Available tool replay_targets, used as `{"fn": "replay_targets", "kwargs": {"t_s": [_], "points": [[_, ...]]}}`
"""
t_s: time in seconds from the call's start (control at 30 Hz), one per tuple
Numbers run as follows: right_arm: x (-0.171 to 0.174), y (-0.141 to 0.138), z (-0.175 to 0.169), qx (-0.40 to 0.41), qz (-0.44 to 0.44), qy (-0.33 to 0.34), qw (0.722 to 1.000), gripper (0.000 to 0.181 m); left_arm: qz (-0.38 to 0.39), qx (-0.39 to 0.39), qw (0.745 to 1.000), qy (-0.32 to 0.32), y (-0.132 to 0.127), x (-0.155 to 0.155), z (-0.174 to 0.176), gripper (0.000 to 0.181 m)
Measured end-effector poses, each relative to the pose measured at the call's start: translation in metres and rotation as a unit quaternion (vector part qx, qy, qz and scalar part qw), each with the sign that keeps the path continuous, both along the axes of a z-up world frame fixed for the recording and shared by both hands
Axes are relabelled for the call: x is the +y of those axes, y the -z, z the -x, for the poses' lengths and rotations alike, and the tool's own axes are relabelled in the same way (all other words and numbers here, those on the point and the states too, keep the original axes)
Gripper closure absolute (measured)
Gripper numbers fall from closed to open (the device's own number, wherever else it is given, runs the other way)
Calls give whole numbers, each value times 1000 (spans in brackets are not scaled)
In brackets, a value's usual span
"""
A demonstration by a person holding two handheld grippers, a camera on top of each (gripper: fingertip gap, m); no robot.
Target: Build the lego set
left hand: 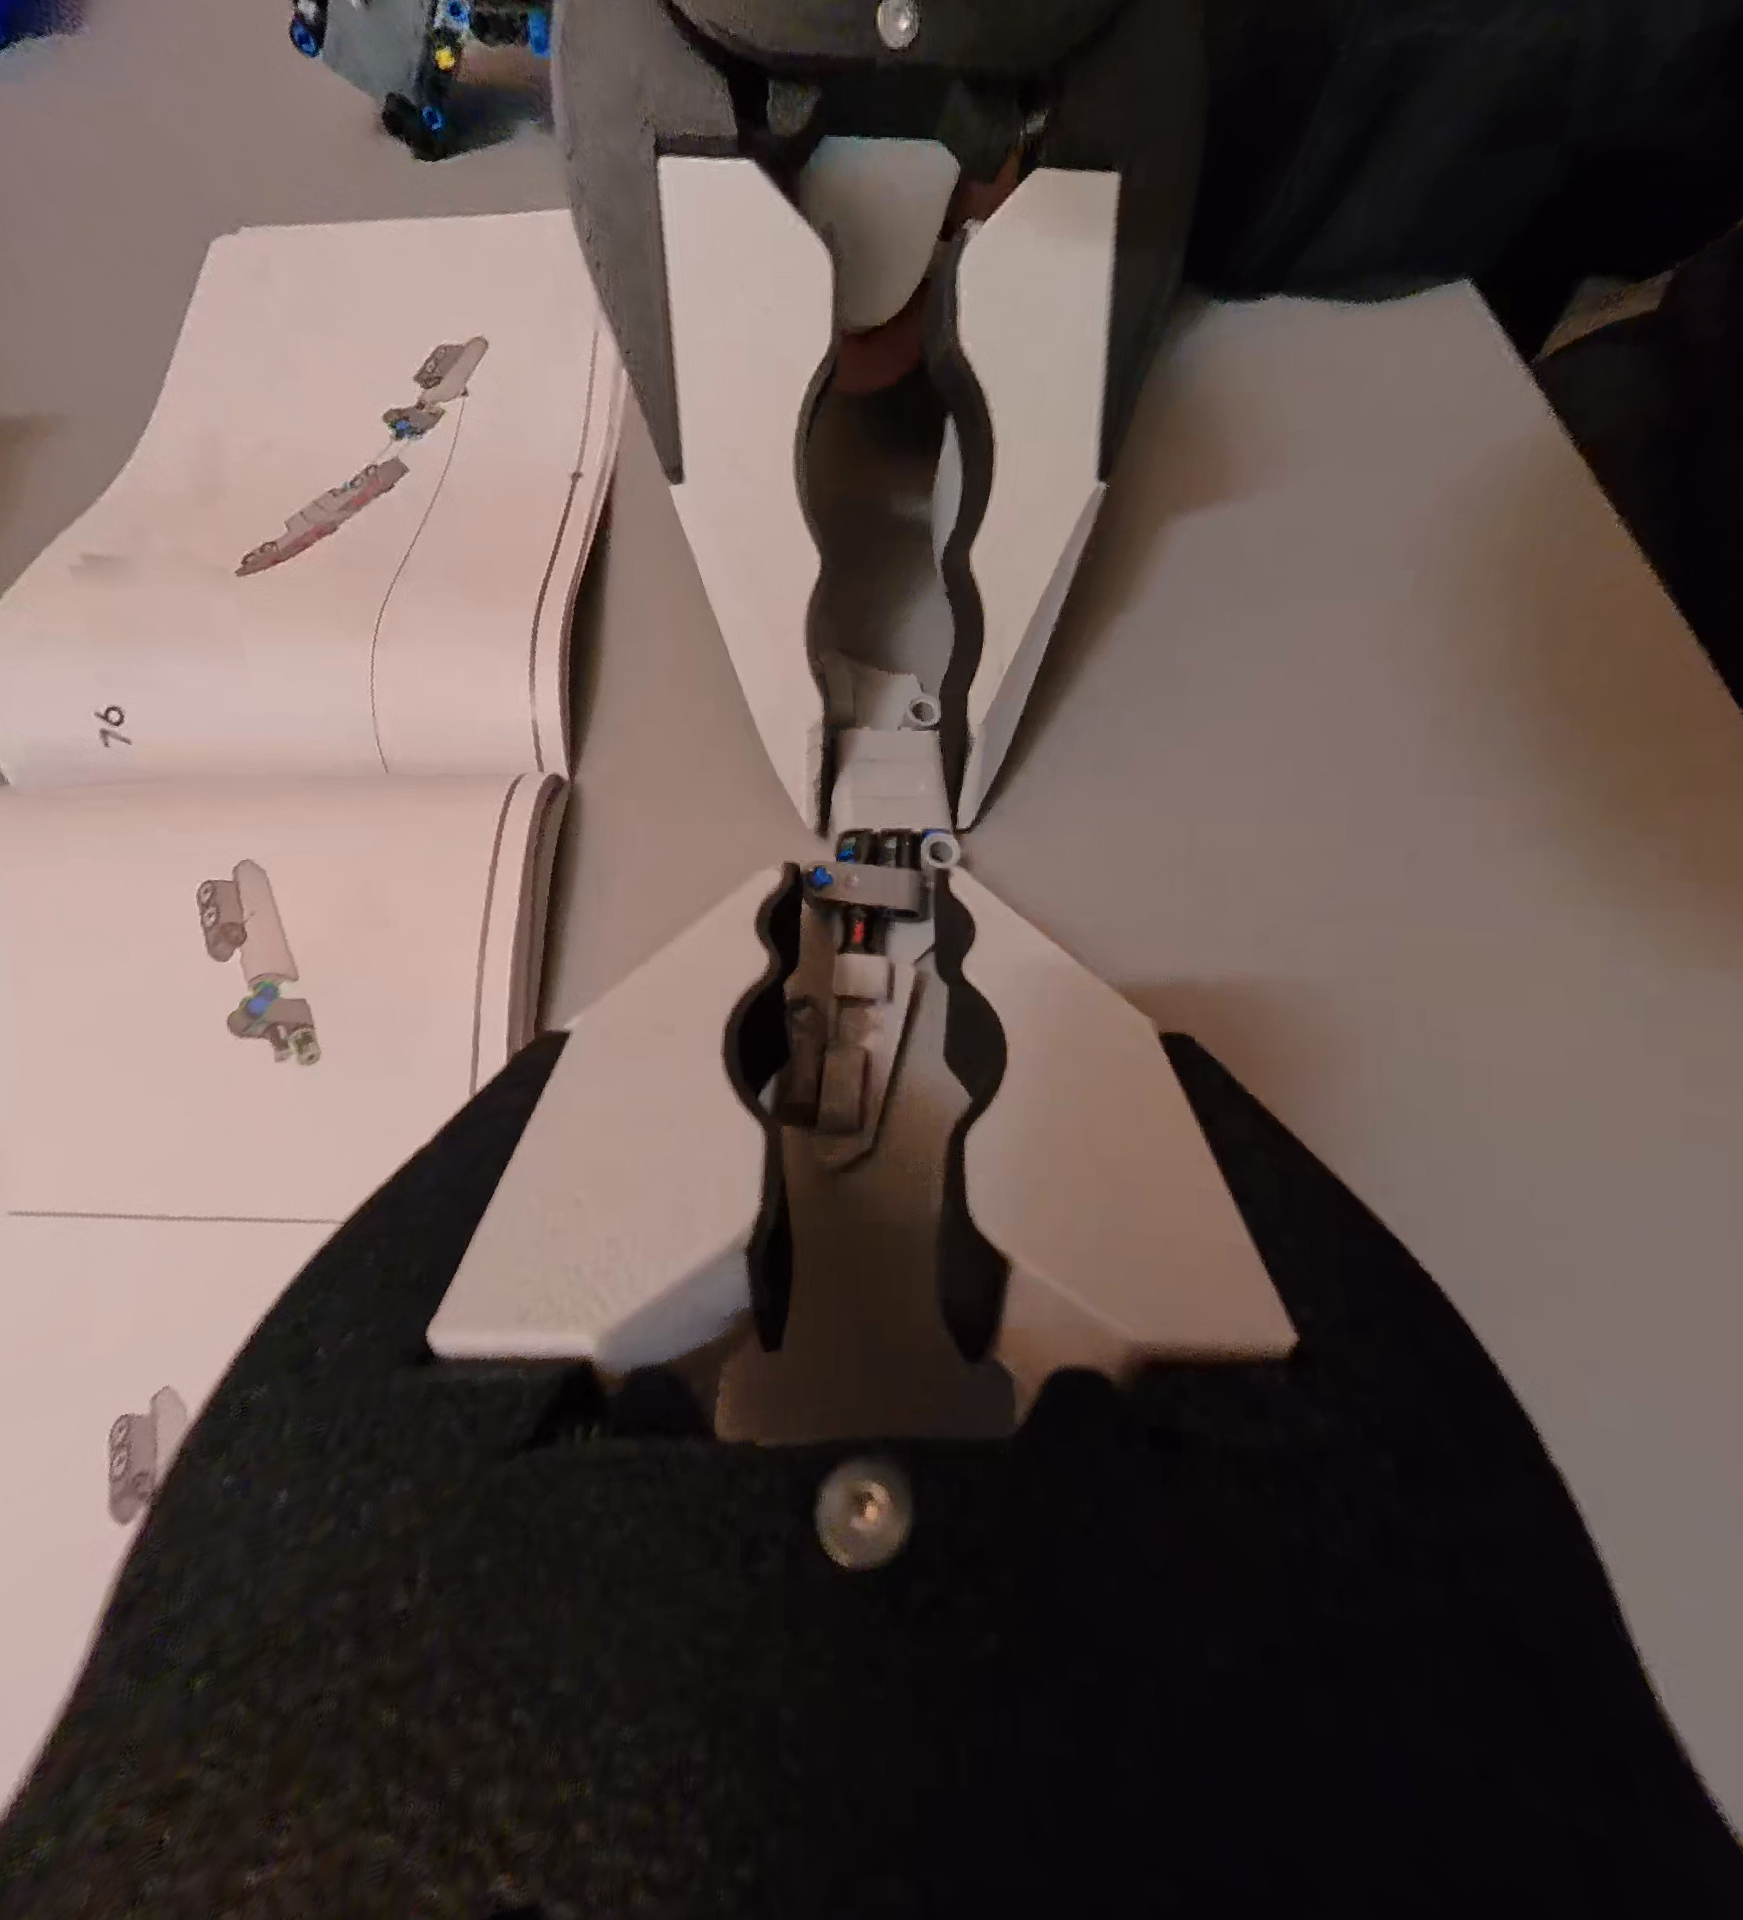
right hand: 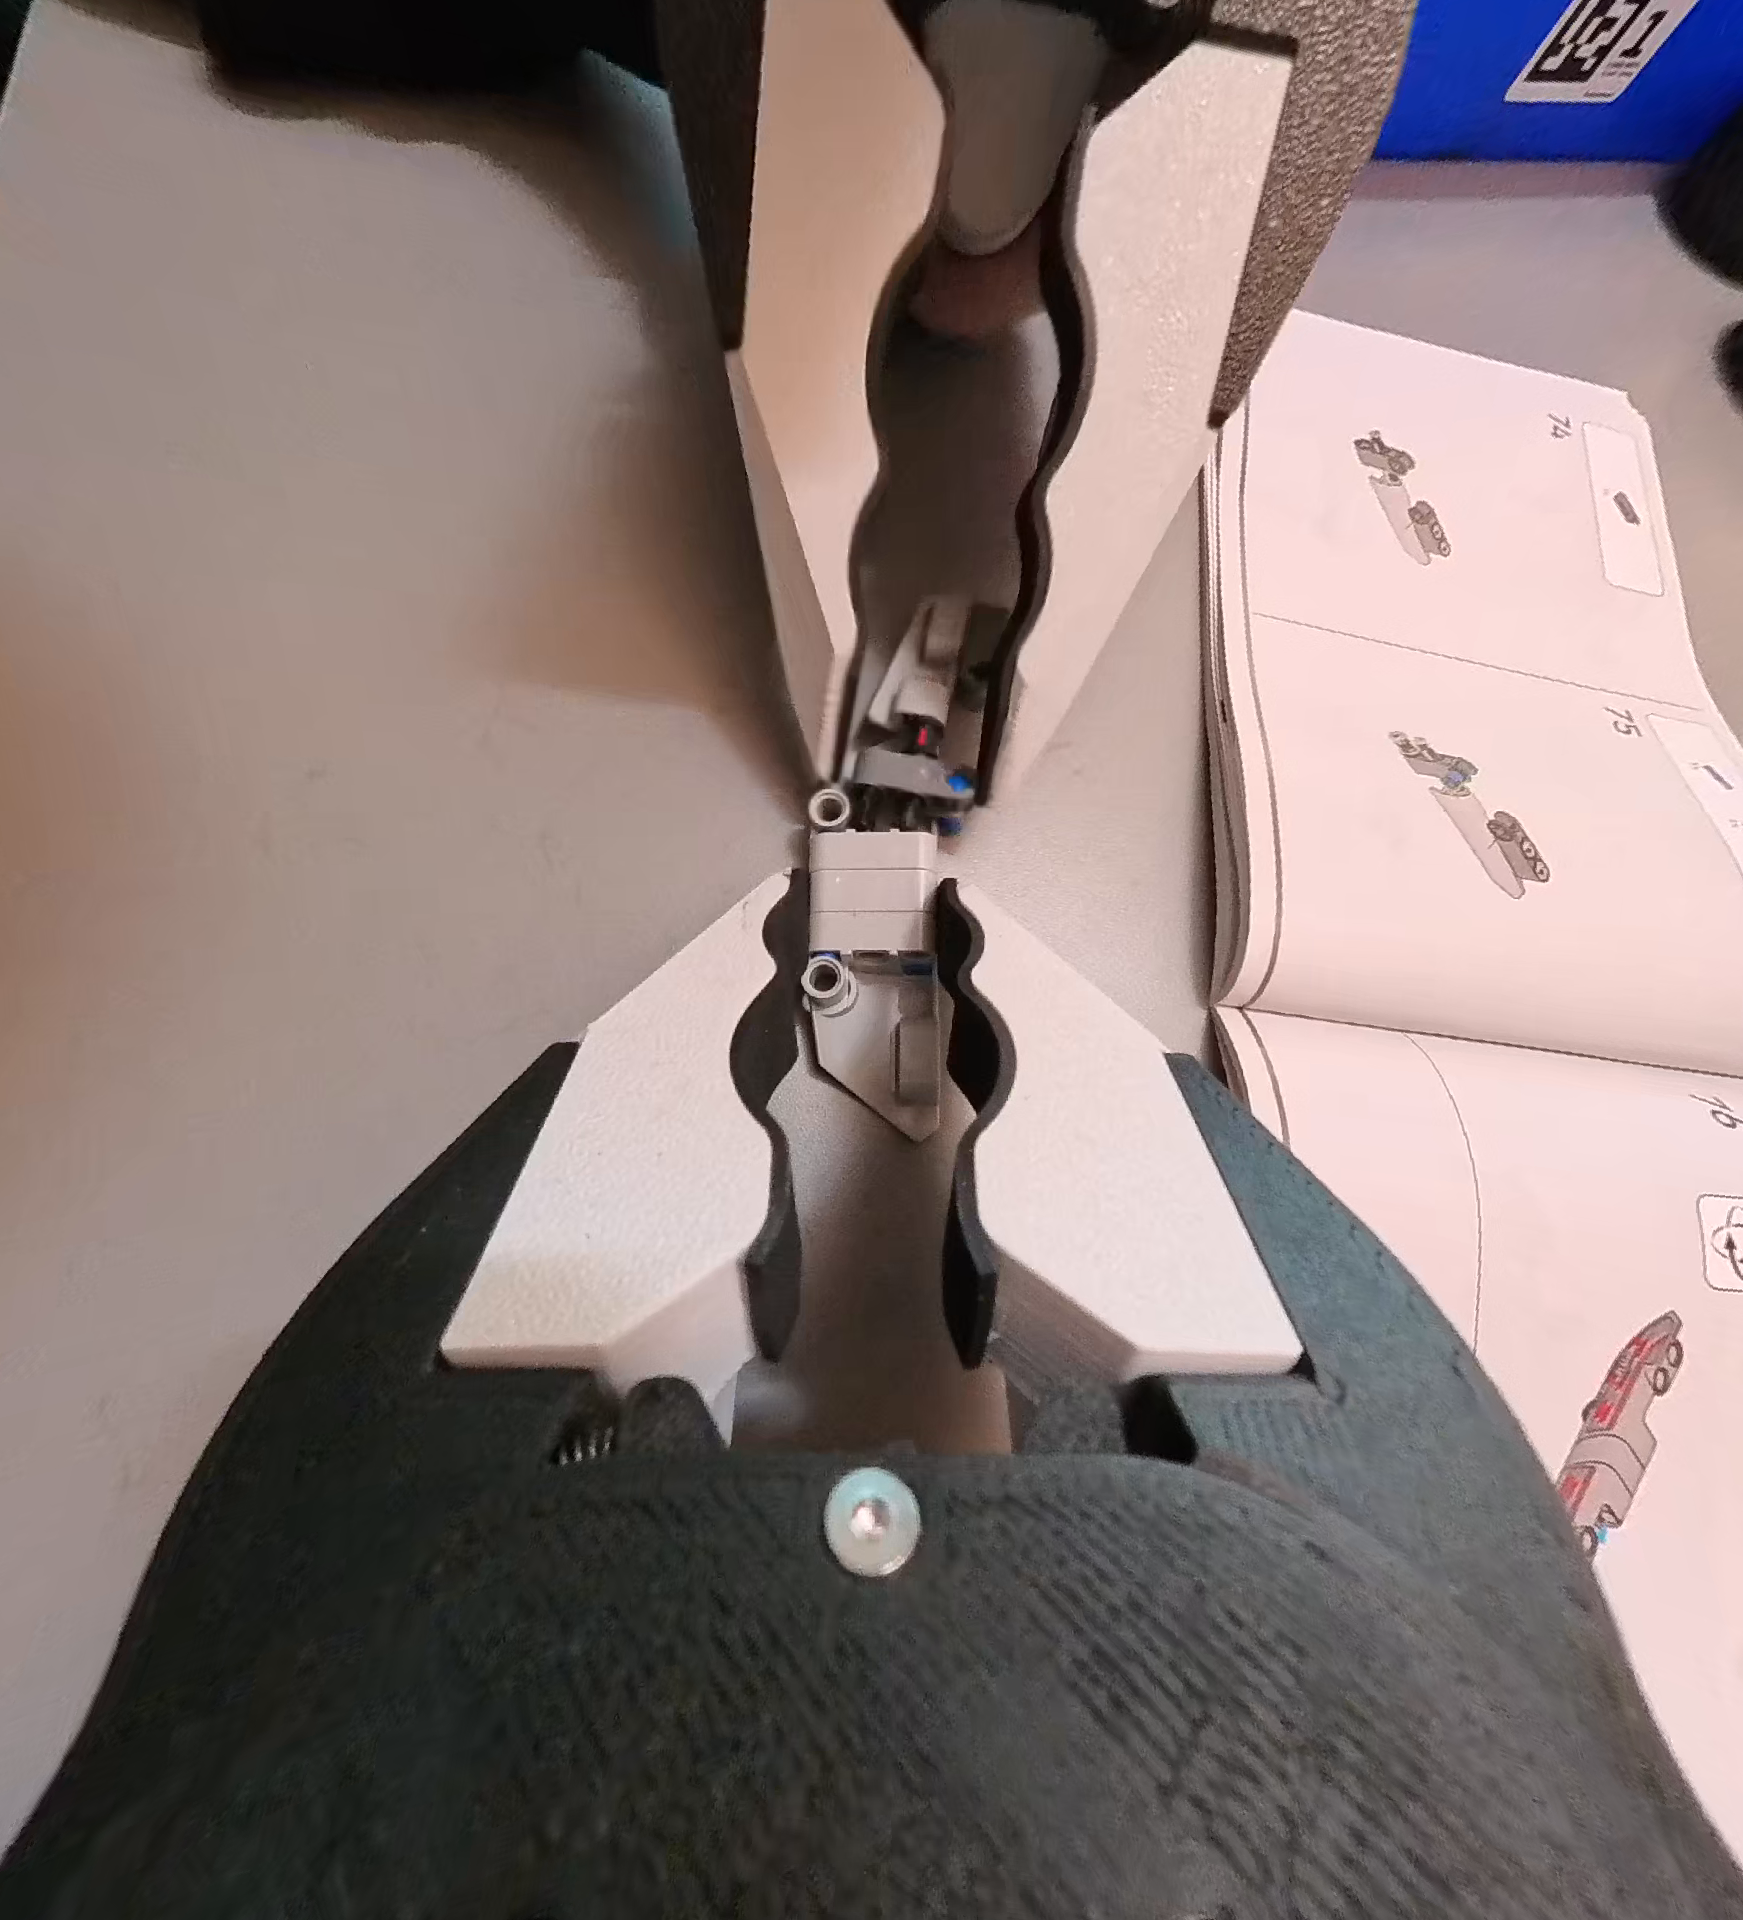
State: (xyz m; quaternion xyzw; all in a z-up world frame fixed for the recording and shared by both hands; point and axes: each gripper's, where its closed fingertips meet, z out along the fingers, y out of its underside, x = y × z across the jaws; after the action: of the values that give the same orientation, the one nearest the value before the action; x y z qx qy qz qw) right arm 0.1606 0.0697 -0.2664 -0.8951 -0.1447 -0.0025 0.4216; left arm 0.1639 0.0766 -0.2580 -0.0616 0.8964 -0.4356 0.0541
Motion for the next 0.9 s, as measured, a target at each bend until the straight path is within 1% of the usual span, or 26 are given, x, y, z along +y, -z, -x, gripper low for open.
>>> {"fn": "replay_targets", "kwargs": {"t_s": [0.07, 0.2, 0.3, 0.33, 0.37, 0.47, 0.5, 0.67, 0.8, 0.9], "points": [[0, 0, 0, -1, 0, 0, 1000, 158, 10, -4, 1000, 12, -3, 1, 2, 156], [0, 0, 0, -1, 0, 0, 1000, 158, -6, -15, 1000, 16, 0, 7, -1, 151], [0, 0, 0, 0, 0, 0, 1000, 158, -1, -23, 1000, 17, -1, 7, -2, 153], [0, 0, 0, 0, 0, 0, 1000, 158, 1, -24, 999, 22, -1, 6, -1, 161], [0, 0, 0, 0, 0, 0, 1000, 158, 0, -26, 999, 25, -1, 6, 0, 162], [0, 0, 0, 0, 0, 0, 1000, 158, 0, -31, 999, 26, -1, 6, 0, 162], [0, 0, 0, 0, 0, 0, 1000, 158, -1, -33, 999, 24, -1, 6, -1, 160], [0, 0, 0, 1, 0, 0, 1000, 158, -9, -52, 998, 35, 1, 5, 0, 163], [0, 0, 0, 0, 0, 0, 1000, 158, -19, -58, 998, 20, 0, 4, -3, 164], [-1, 0, 0, -1, 0, 0, 1000, 158, -54, -54, 997, -1, 1, 4, -4, 164]]}}
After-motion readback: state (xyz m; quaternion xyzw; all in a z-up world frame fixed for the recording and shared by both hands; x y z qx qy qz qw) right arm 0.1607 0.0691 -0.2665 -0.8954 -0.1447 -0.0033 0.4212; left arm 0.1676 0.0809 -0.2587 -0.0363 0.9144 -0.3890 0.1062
